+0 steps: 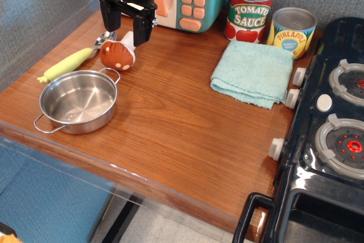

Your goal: Hold the tiffin box which is near the spatula, and place it on edge of the table.

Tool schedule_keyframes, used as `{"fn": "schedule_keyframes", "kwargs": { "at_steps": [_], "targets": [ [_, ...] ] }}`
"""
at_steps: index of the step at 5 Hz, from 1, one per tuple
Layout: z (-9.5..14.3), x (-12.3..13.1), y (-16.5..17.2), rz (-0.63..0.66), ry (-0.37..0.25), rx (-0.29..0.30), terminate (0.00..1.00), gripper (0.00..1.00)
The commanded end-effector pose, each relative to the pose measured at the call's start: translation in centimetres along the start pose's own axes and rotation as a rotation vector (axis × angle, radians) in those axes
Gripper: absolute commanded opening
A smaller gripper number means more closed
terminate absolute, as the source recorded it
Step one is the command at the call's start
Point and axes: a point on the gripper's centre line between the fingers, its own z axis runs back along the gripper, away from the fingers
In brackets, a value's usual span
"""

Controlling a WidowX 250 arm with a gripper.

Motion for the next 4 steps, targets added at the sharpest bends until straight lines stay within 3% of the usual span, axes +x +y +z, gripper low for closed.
{"fn": "schedule_keyframes", "kwargs": {
  "at_steps": [1, 2, 4],
  "targets": [
    [0.0, 0.0, 0.0, 0.000, 0.000, 0.000, 0.00, 1.00],
    [1.2, -0.2, -2.1, -0.071, -0.028, 0.029, 0.00, 1.00],
    [4.4, -4.4, -6.1, -0.183, -0.143, 0.060, 0.00, 1.00]
  ]
}}
